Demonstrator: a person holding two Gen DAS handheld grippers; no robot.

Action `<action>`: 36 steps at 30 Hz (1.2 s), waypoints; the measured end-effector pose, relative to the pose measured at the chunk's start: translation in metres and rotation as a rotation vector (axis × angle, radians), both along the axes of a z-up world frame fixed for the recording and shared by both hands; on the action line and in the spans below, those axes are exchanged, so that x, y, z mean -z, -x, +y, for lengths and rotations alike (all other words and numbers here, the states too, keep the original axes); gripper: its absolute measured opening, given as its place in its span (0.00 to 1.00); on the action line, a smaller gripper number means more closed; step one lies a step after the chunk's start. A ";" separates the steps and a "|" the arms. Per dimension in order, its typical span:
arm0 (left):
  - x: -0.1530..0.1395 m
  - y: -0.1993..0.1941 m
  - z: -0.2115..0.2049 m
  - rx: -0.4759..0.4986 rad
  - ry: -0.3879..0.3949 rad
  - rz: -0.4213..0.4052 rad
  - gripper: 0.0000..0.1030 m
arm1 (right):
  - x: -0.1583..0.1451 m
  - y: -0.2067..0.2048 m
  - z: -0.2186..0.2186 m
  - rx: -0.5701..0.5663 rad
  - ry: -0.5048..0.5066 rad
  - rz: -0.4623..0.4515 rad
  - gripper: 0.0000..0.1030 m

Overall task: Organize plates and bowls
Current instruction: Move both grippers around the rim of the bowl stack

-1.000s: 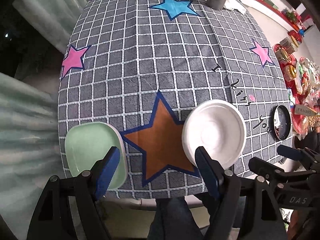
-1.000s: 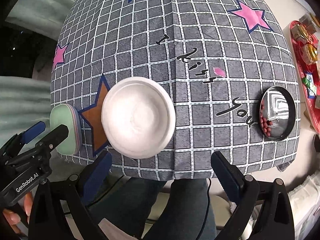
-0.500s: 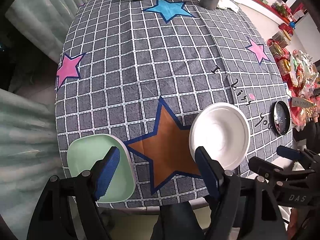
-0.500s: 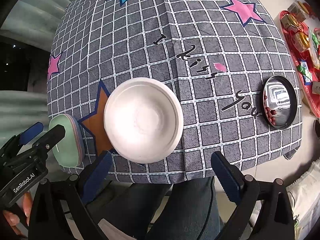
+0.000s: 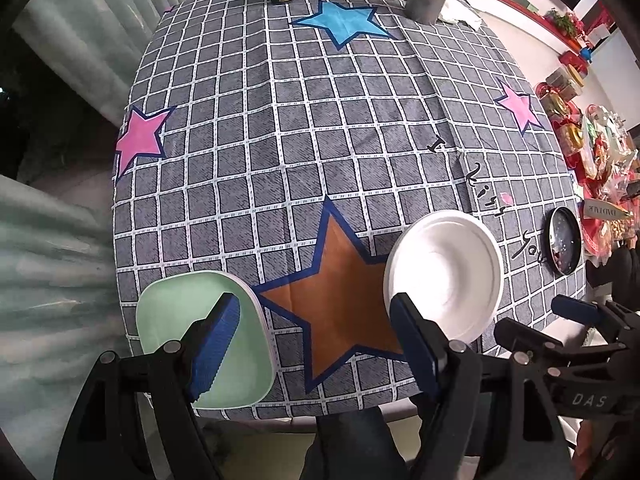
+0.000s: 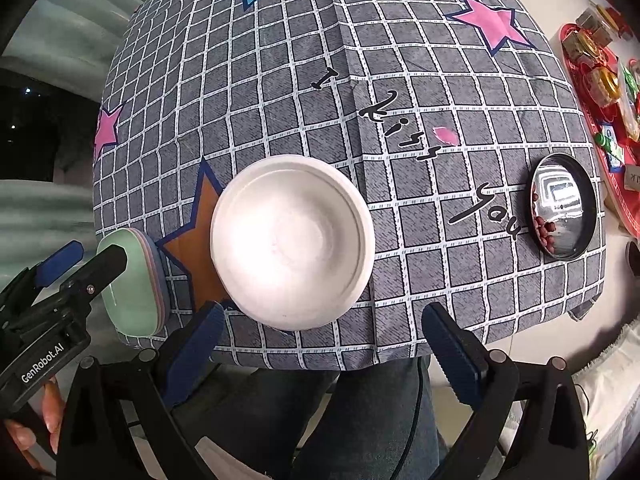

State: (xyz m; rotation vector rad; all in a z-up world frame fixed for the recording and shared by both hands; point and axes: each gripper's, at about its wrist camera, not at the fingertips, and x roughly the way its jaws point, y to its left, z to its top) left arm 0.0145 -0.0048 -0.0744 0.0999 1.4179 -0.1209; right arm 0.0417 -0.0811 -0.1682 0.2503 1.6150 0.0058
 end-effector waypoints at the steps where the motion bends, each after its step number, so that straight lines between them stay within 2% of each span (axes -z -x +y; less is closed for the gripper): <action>1: 0.001 0.000 -0.002 -0.001 0.001 0.004 0.78 | 0.000 0.000 -0.001 -0.004 0.001 0.002 0.97; 8: 0.001 -0.004 -0.023 -0.019 0.009 0.010 0.78 | -0.001 -0.006 -0.022 -0.020 0.011 0.016 0.97; 13: -0.005 -0.010 -0.036 -0.077 0.018 0.005 0.78 | -0.010 -0.022 -0.040 -0.075 0.023 0.011 0.97; 17: -0.004 -0.008 -0.054 -0.089 0.026 0.035 0.78 | -0.015 -0.027 -0.054 -0.108 0.034 0.019 0.97; 21: -0.004 -0.004 -0.065 -0.120 0.015 0.045 0.78 | -0.009 -0.026 -0.067 -0.128 0.026 0.059 0.97; 27: 0.010 0.005 -0.080 -0.160 0.001 0.085 0.78 | 0.000 -0.024 -0.080 -0.164 0.012 0.074 0.97; 36: 0.011 0.014 -0.086 -0.207 -0.031 0.099 0.78 | 0.010 -0.024 -0.097 -0.176 -0.020 0.098 0.97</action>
